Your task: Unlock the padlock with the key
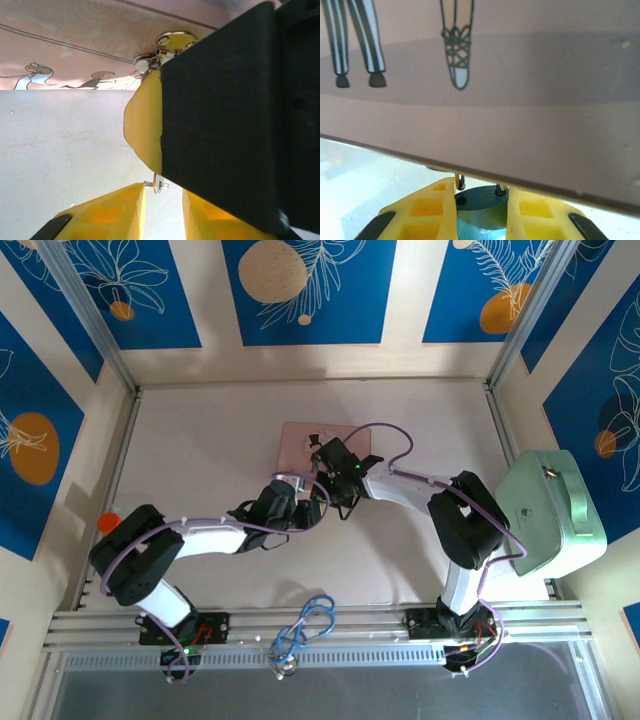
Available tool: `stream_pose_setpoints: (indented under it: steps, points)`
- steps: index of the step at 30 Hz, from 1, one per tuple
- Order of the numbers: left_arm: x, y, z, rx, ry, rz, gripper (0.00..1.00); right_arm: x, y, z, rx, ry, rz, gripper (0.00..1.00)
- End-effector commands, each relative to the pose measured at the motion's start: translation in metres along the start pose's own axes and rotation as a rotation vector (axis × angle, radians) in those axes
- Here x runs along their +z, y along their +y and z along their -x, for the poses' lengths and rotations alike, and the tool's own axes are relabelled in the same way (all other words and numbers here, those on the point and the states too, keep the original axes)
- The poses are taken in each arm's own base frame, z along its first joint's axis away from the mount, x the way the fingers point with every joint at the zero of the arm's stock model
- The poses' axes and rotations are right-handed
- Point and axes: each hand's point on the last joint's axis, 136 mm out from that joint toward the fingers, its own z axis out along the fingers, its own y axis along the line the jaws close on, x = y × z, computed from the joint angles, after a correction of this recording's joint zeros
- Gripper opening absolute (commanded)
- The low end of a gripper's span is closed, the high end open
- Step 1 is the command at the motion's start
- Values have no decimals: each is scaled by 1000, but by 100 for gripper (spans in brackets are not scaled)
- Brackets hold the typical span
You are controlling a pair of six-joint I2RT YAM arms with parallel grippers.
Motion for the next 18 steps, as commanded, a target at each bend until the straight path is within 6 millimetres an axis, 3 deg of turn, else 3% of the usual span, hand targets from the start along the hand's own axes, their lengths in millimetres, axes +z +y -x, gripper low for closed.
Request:
stream_pose_setpoints:
  steps: [1,4,8,14,18]
  points:
    - [6,-12,7,2,-12,-33,26,-4,9,-7,17,53,30,5]
    - [8,-11,7,6,-10,-27,25,-3,11,-8,22,65,33,5]
    - [11,-11,9,9,-14,-20,8,-4,13,-9,26,72,37,5]
    - [12,-7,14,29,-31,29,0,-4,12,-14,39,92,37,5]
    - [2,-7,18,79,-77,61,0,-4,14,-13,46,92,44,5]
